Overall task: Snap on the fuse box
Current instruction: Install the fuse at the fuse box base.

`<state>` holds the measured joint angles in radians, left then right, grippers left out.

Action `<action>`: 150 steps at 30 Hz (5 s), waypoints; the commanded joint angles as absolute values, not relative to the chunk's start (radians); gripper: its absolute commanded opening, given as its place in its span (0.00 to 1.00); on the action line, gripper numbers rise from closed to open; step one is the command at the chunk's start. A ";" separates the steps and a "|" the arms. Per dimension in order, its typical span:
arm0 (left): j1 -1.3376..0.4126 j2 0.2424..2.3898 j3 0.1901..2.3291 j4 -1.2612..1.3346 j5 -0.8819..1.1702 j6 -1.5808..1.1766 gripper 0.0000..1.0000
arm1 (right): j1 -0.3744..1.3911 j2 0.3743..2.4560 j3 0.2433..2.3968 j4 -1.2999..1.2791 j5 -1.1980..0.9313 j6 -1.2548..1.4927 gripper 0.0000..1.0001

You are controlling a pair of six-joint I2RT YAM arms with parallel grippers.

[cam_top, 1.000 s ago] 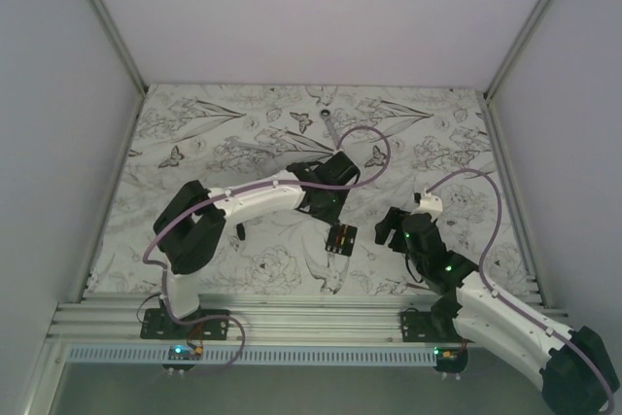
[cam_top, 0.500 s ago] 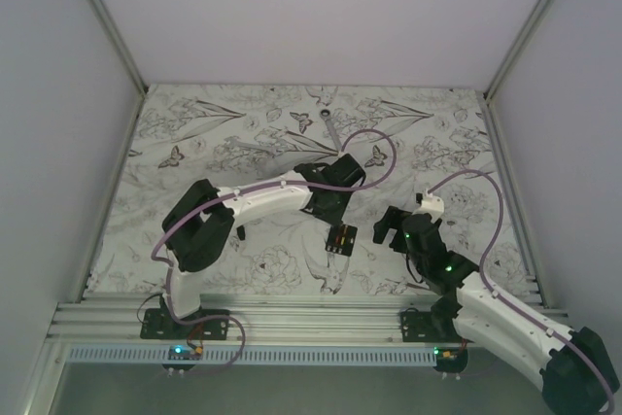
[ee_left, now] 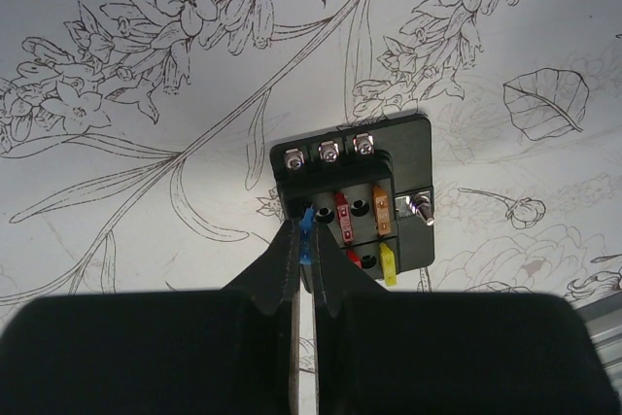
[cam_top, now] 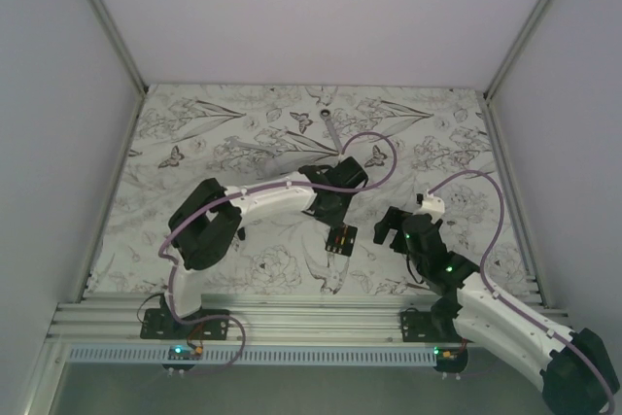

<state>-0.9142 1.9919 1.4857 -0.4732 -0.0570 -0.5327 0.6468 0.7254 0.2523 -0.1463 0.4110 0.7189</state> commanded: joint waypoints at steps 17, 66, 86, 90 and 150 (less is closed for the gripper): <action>-0.957 1.962 1.467 -0.583 -0.245 -0.635 0.00 | 0.651 0.707 0.237 -0.146 0.445 0.753 1.00; -0.976 1.965 1.497 -0.634 -0.328 -1.026 0.00 | 0.649 0.758 0.230 -0.091 0.387 0.741 1.00; -0.976 2.009 1.508 -0.659 -0.343 -1.055 0.00 | 0.650 0.753 0.226 -0.091 0.386 0.743 1.00; -0.977 2.017 1.511 -0.664 -0.342 -1.061 0.00 | 0.650 0.752 0.226 -0.091 0.386 0.744 1.00; -0.940 2.054 1.561 -0.776 -0.258 -0.985 0.00 | 0.768 1.338 0.236 0.560 0.021 0.820 0.27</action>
<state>-0.9424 2.0266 1.5494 -0.7307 -0.2707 -0.9760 0.7364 1.3056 0.2150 0.5159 0.0200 0.7918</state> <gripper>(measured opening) 0.035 0.281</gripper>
